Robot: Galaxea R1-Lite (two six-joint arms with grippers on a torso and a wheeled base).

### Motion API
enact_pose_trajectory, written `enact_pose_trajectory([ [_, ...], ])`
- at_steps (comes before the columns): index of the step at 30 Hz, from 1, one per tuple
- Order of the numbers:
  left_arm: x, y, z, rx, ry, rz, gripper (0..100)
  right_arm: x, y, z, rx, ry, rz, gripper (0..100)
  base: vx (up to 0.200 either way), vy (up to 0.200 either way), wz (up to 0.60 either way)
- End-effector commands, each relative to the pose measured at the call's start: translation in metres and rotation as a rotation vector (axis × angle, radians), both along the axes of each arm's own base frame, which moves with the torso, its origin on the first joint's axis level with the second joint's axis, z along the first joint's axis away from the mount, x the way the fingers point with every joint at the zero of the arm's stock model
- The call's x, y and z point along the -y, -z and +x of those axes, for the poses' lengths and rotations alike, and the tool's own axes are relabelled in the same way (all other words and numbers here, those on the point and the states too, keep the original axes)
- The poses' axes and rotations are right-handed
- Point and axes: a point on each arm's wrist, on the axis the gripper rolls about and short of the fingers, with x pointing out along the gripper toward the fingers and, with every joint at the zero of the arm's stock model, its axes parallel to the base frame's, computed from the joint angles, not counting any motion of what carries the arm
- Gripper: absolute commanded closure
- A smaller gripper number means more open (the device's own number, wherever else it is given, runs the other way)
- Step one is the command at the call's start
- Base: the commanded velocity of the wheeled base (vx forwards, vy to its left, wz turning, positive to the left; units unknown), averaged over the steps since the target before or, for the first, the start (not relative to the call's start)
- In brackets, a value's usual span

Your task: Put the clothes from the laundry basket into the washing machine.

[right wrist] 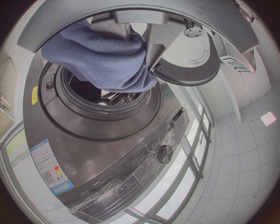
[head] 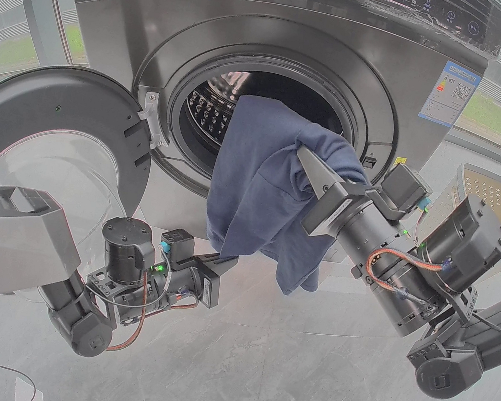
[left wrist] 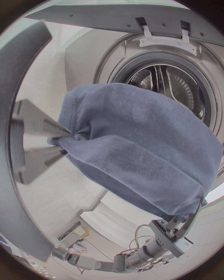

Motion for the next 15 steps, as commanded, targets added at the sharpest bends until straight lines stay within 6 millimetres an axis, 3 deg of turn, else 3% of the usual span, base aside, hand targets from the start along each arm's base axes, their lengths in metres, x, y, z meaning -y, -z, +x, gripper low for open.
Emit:
enact_pose_trajectory([
  [1, -0.002, -0.003, -0.009, -0.002, 0.009, 0.002, 0, -0.002, 0.0, 0.0, 0.0, -0.003, 0.001, 100, 0.0, 0.0, 0.0],
  [15, 0.003, 0.002, 0.007, 0.018, -0.004, -0.023, 0, -0.002, 0.0, 0.0, 0.002, -0.004, 0.0, 100, 0.0, 0.0, 0.0],
])
